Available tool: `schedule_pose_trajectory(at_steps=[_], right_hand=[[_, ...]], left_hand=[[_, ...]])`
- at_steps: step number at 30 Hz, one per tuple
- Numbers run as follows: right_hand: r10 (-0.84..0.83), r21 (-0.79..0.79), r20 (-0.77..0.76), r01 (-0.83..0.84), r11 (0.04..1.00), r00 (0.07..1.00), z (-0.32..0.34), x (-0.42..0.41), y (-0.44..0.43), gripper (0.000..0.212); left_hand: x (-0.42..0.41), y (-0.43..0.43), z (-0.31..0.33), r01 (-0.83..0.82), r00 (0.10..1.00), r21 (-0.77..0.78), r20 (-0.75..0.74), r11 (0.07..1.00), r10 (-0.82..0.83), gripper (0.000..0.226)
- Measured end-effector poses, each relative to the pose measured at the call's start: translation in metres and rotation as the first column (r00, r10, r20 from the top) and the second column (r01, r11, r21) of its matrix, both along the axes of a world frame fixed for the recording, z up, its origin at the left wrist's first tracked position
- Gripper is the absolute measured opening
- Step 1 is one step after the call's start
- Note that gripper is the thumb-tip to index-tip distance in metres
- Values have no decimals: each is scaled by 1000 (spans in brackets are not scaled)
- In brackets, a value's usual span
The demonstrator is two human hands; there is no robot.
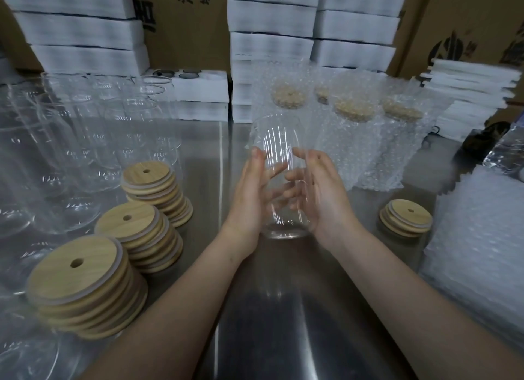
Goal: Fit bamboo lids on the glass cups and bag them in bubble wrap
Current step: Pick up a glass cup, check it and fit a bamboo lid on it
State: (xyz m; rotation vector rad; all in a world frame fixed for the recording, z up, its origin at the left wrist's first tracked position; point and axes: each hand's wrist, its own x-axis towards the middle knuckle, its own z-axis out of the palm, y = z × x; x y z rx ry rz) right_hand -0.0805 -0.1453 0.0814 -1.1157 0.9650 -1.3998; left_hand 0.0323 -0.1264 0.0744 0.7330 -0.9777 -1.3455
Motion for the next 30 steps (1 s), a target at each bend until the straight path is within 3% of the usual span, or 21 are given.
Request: schedule_pose_trajectory(at_steps=[4,9,12,17,21,24,27,30], right_hand=[[108,67,112,-116,991,988,0,0,1,35],[241,166,259,-289,943,935,2,4,3,64],[291,117,195,-317,941,937,2,3,3,67],[144,69,93,-151,986,985,2,6,5,76],[27,-52,-27,-28,998,999,-2,9,5,43],[-55,-125,-92,43,991,994,-3,13,4,58],[-78,-121,-145,61,991,986,-5,16,4,60],[-97,-107,-160,80,991,982,-4,14,2,43]], left_hand=[[3,-2,0,82,994,-24,-72,996,-84,74],[8,-3,0,-3,1000,-74,11,997,3,57],[11,-6,1,-63,997,-119,-47,991,58,43],[3,-3,2,-38,998,-80,-43,996,34,41],[-5,4,5,-101,985,-75,132,992,111,79],[-11,6,5,-166,960,-53,222,985,174,87],[-15,6,3,-254,941,-100,205,962,270,79],[-14,6,1,-319,911,-145,225,937,345,64]])
